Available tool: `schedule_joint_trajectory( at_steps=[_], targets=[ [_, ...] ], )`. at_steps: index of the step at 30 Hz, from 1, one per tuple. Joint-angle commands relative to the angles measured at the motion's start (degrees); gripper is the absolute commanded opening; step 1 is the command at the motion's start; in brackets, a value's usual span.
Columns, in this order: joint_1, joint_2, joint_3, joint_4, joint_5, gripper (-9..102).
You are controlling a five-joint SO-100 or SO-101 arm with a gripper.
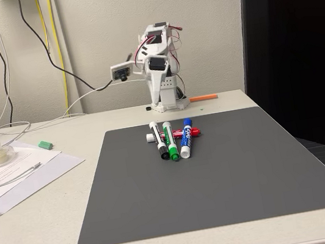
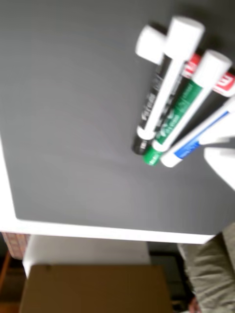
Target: Pick up the red marker.
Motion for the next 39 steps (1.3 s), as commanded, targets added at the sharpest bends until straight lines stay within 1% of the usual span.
schedule_joint_trajectory(
  at_steps=[1,3,4,10,13,17,19,24,29,34,39],
  targets=[
    [2.0,-3.0,-9.5,6.6,-3.3,0],
    [3.3,-7.3,-16.8,13.8,-6.2,0],
    [3.8,-8.1,-18.3,15.5,-7.5,0],
    [4.6,-8.2,-18.9,18.0,-9.8,0],
    [3.5,-8.5,-20.0,21.4,-11.0,0],
    [1.2,-9.7,-21.4,24.2,-7.1,0],
    [0.4,-10.2,-21.4,24.1,-5.5,0],
    [-0.4,-13.7,-22.2,22.9,-5.4,0],
    [1.6,-18.8,-26.3,22.6,-5.7,0],
    [5.2,-20.3,-26.6,18.2,-6.3,0],
    [9.0,-24.8,-27.1,13.9,-10.5,0]
  ],
)
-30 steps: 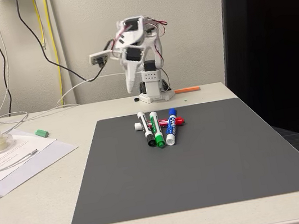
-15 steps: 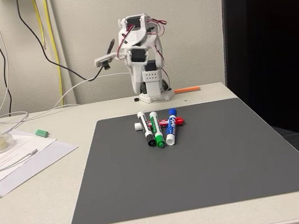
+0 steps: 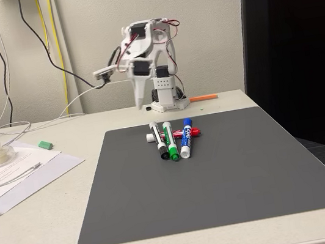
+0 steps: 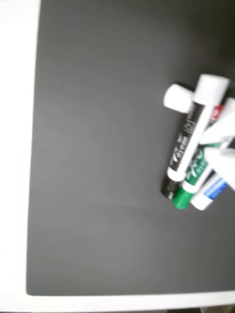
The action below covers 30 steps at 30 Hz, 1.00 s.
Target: Pick up the red marker.
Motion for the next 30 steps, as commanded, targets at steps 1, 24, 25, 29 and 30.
schedule_joint_trajectory(
  at_steps=[1,24,25,29,30],
  targets=[
    [2.2,-2.4,-3.3,-2.2,-2.2,0],
    [4.4,-19.9,-4.4,-12.5,-8.8,0],
    [4.1,-20.1,-4.4,-12.5,-9.0,0],
    [2.5,-21.1,-4.4,-11.5,-7.0,0],
    [2.0,-21.5,-4.4,-11.2,-6.3,0]
  ],
)
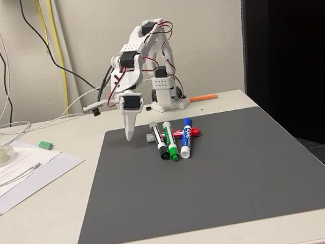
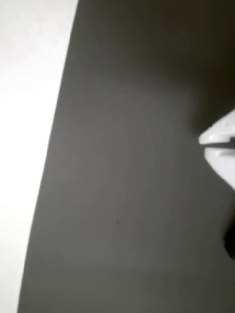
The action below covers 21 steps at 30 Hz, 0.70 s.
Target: Pick up the red marker.
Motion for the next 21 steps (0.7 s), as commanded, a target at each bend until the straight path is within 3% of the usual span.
schedule_joint_trajectory(
  at_steps=[1,11,21],
  targets=[
    [-1.7,-0.1,-1.9,0.9,1.1,0],
    [-7.7,0.8,-1.8,6.1,8.1,0],
    [-22.9,0.8,-1.7,10.4,24.1,0]
  ],
)
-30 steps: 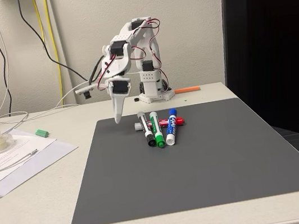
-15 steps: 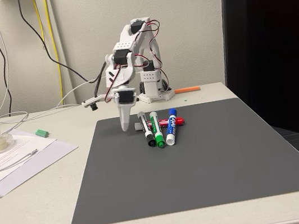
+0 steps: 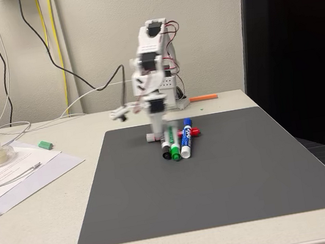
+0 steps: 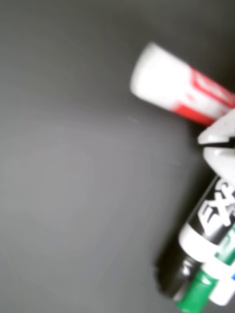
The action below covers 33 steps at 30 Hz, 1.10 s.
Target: Pick up the red marker.
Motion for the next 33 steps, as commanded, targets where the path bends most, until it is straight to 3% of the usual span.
schedule_joint_trajectory(
  at_steps=[1,7,14,23,33],
  targets=[
    [-6.4,1.8,-1.8,0.7,6.0,0],
    [-17.4,0.5,-4.4,0.7,17.5,0],
    [-21.5,-2.5,-12.1,6.6,22.0,0],
    [-14.1,-2.1,-21.7,15.7,18.8,0],
    [-1.2,0.8,-22.6,18.4,7.7,0]
  ],
)
